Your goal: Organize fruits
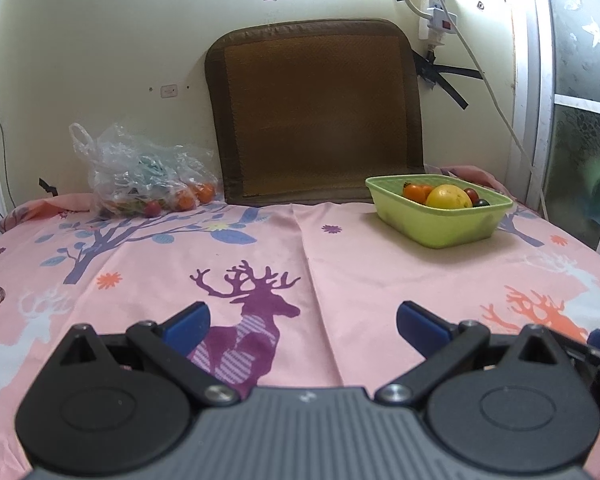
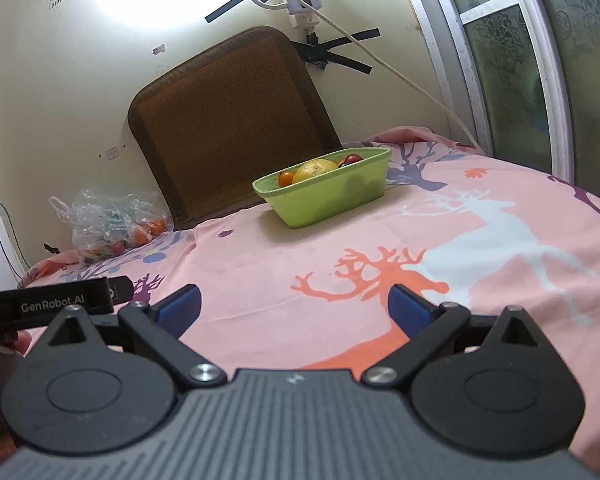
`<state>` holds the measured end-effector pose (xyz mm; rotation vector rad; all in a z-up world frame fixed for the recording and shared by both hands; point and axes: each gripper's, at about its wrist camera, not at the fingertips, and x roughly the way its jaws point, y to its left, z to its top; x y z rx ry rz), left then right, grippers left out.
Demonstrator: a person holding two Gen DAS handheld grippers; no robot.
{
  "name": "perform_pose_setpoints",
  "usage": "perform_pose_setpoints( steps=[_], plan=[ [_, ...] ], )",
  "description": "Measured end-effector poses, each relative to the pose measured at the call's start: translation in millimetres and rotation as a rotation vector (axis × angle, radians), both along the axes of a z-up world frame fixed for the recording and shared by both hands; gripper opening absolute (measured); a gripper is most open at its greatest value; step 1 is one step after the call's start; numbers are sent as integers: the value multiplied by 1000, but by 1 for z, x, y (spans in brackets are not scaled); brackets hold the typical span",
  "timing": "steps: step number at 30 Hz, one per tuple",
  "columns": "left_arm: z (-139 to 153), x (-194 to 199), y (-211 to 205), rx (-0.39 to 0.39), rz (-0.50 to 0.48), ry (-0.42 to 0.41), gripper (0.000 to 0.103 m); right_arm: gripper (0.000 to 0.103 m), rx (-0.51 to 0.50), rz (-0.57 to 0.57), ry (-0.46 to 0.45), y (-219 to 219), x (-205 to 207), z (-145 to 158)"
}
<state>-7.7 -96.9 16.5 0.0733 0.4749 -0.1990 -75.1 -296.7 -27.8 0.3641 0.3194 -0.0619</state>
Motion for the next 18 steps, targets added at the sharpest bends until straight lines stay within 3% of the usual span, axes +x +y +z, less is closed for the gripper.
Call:
perform_pose_setpoints(
  steps=[5,18],
  plan=[
    [-1,-1,-5,43,12,-11,103,101,2,0,-4,-1,-1,0],
    [0,-4,-6,41,13,-20,103,101,6,0,1,-2,0,0]
  ],
)
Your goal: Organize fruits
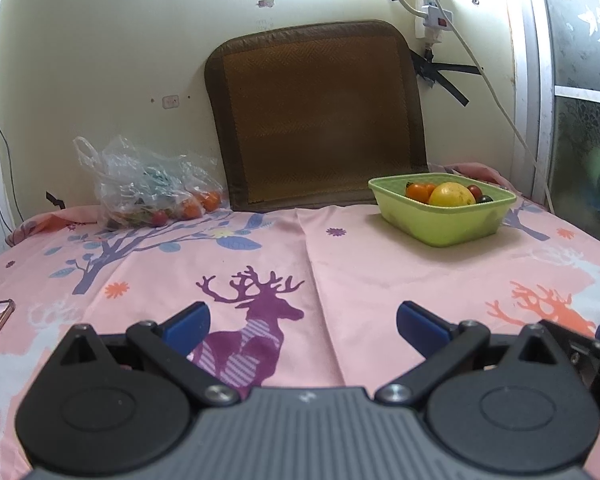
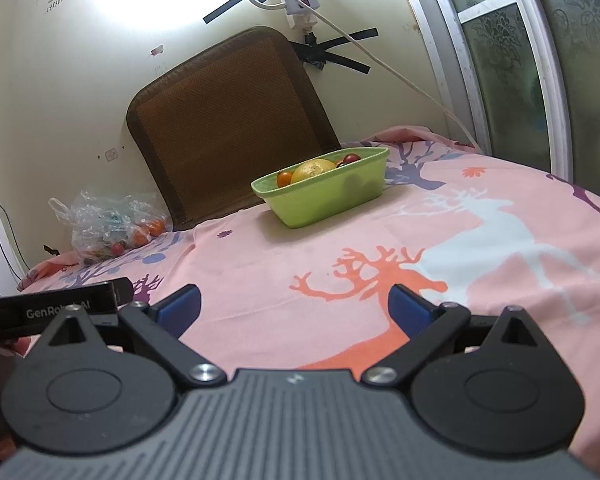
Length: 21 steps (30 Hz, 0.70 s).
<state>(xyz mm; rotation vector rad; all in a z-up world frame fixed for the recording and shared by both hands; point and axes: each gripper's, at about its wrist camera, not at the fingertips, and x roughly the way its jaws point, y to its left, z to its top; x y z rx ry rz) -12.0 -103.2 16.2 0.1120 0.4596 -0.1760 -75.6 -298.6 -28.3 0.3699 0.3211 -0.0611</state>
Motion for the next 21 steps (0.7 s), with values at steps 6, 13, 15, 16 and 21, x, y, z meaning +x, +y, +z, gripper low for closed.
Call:
perform_pose_setpoints(
  steps=[6,13,15,16,21],
  plan=[
    [-4,9,3,-23,-19,96,103,101,5,0,8,-1,1,-1],
    [-9,12,3,-16,-19,147,103,101,5,-1,6,-1,1,-1],
    [-9,11,1,-6,-21,147,103,101,5,0,5,-1,1,-1],
    [-9,11,0,-1,-22,147,103,101,5,0,5,-1,1,-1],
    [-10,12,-1,5,-22,157,103,101,5,-1,6,-1,1,-1]
  ],
)
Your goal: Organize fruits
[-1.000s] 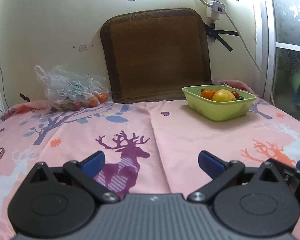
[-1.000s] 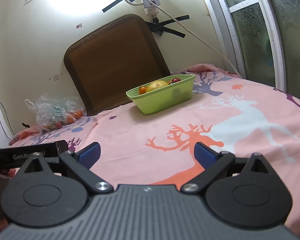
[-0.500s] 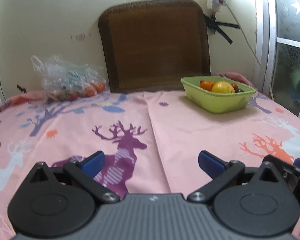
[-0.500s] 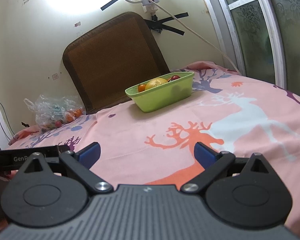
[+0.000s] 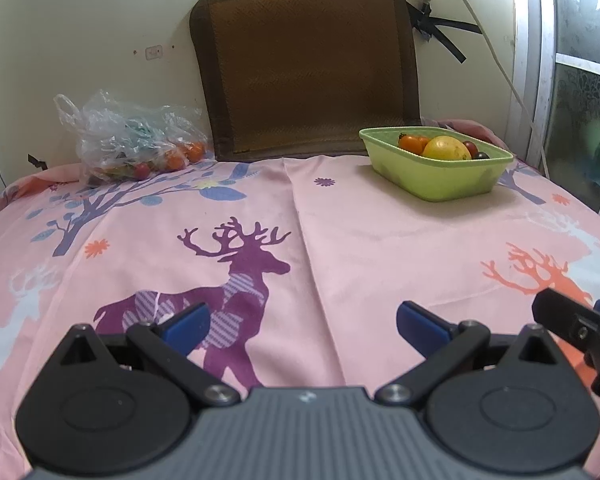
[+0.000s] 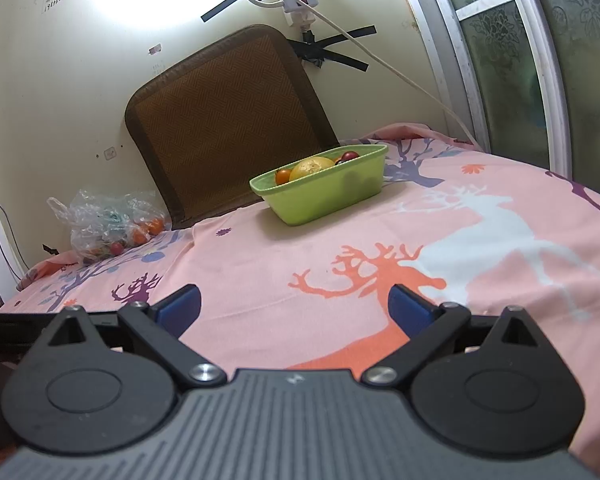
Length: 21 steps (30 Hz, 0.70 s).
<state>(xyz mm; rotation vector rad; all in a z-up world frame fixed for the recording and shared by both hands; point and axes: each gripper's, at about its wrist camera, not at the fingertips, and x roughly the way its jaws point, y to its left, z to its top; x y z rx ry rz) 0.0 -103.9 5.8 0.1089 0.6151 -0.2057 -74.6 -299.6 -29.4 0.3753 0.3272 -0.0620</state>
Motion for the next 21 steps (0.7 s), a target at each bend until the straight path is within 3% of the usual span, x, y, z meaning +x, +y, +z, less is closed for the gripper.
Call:
perform_pose_setpoints(
  steps=[21],
  plan=[
    [-1,0,-4,23,-21,3,103,101,-3,-1,-2,1,-1,1]
  ],
)
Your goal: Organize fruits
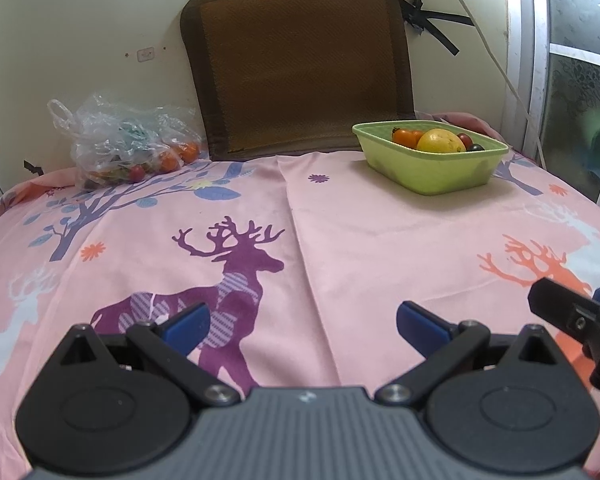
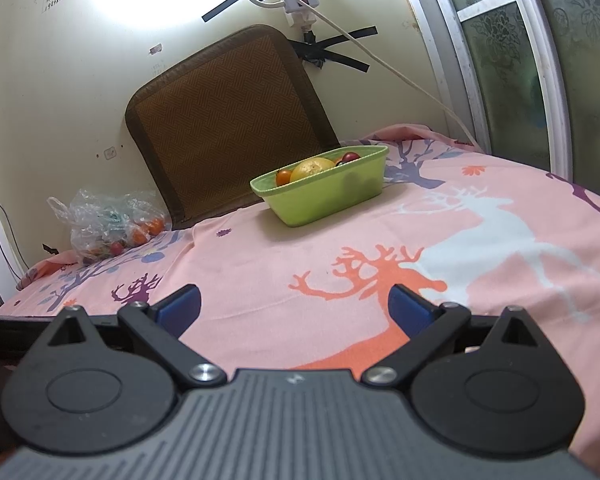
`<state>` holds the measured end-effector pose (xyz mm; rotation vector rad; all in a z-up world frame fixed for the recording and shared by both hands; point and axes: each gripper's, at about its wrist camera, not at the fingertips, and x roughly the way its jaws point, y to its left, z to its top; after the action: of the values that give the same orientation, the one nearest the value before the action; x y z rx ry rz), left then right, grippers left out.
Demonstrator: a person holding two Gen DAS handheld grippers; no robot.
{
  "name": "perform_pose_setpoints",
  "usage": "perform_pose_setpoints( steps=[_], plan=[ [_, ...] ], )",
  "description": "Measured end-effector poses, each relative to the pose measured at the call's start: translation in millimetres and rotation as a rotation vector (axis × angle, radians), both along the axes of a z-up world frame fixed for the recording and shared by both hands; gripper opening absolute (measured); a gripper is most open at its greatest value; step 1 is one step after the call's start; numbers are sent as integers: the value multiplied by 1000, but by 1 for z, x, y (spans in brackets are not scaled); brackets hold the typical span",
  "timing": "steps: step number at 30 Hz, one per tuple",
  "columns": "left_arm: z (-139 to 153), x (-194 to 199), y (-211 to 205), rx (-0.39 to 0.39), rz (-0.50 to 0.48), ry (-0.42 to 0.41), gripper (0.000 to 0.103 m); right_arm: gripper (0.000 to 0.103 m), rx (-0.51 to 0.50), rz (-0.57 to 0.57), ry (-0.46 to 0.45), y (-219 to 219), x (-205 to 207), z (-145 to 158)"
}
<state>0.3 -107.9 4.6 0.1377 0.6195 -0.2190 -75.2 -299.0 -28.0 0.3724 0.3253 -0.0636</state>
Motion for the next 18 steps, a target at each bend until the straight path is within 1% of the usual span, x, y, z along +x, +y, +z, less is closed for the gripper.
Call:
perform_pose_setpoints(
  steps=[18],
  plan=[
    [-1,-2,-1,0,-5,2,103,101,0,-1,-1,-1,0,0]
  ],
)
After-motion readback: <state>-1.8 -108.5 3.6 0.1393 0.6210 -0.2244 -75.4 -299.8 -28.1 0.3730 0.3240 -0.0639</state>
